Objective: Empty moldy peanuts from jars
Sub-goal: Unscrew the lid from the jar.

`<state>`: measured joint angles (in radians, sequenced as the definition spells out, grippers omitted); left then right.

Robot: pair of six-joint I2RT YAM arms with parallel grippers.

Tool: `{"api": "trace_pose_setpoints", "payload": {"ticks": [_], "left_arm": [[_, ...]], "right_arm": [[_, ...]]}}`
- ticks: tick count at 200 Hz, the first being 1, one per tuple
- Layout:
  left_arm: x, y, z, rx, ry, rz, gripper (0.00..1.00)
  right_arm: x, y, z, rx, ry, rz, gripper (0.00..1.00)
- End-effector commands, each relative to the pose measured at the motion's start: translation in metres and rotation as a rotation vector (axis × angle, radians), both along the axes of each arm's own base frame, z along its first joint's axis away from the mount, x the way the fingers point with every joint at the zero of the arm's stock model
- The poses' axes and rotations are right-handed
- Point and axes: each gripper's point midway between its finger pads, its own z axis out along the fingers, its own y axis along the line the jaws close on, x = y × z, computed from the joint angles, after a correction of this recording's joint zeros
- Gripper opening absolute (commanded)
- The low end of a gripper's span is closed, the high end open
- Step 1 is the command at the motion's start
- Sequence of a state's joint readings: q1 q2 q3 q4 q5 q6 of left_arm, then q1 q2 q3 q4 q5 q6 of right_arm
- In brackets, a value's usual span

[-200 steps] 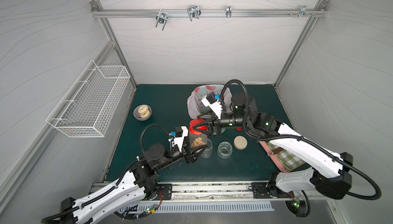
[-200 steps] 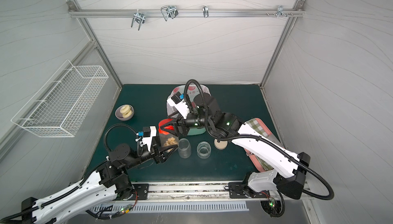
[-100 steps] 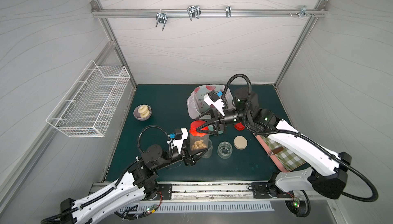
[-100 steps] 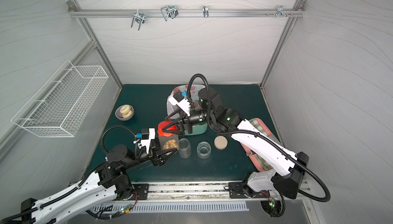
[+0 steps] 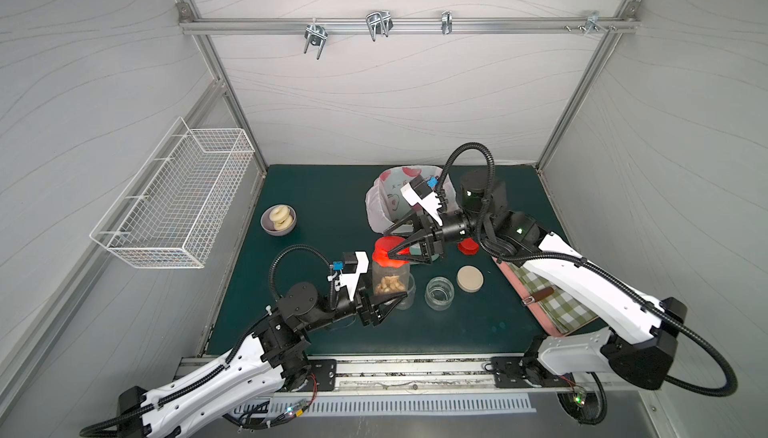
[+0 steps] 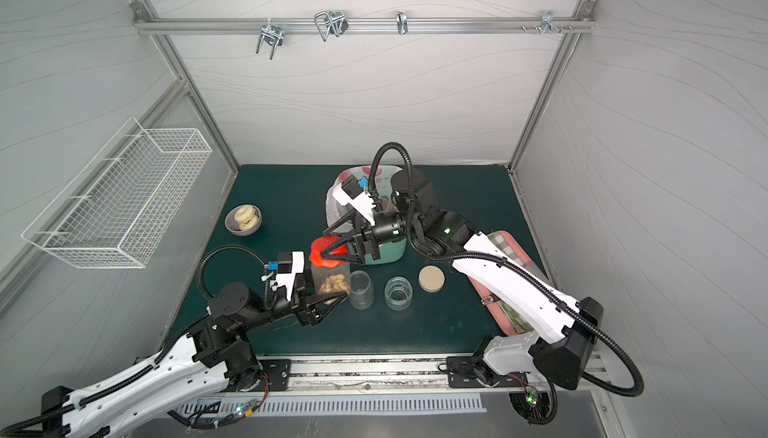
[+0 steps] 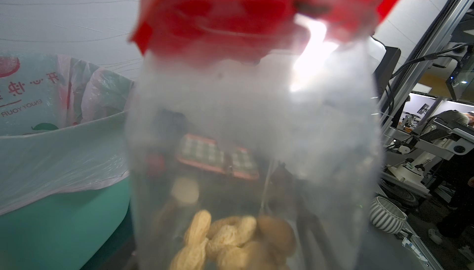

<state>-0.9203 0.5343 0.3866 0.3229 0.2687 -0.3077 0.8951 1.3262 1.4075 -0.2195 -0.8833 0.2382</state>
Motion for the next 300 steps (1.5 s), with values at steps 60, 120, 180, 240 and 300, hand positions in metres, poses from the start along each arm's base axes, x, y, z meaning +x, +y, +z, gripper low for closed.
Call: {"api": "trace_pose_setpoints", "payload": {"ticks": [60,120,180,240,300], "left_arm": [[0.018,0.008,0.017,-0.056,0.008,0.096,0.39],[0.019,0.007,0.016,-0.048,0.008,0.096,0.39],[0.019,0.007,0.015,-0.046,0.009,0.099,0.39],[0.019,0.009,0.015,-0.048,0.007,0.107,0.39],[0.020,0.011,0.014,-0.045,0.008,0.119,0.39]], "right_arm": [[-0.017,-0.010,0.022,0.064,-0.011,0.096,0.31],[0.002,-0.011,0.026,0.067,-0.024,0.010,0.31],[0.018,-0.015,0.025,0.057,-0.036,-0.092,0.30],[0.052,-0.031,0.019,-0.002,-0.085,-0.358,0.29],[0.063,-0.050,0.011,-0.026,-0.125,-0.497,0.29]]}}
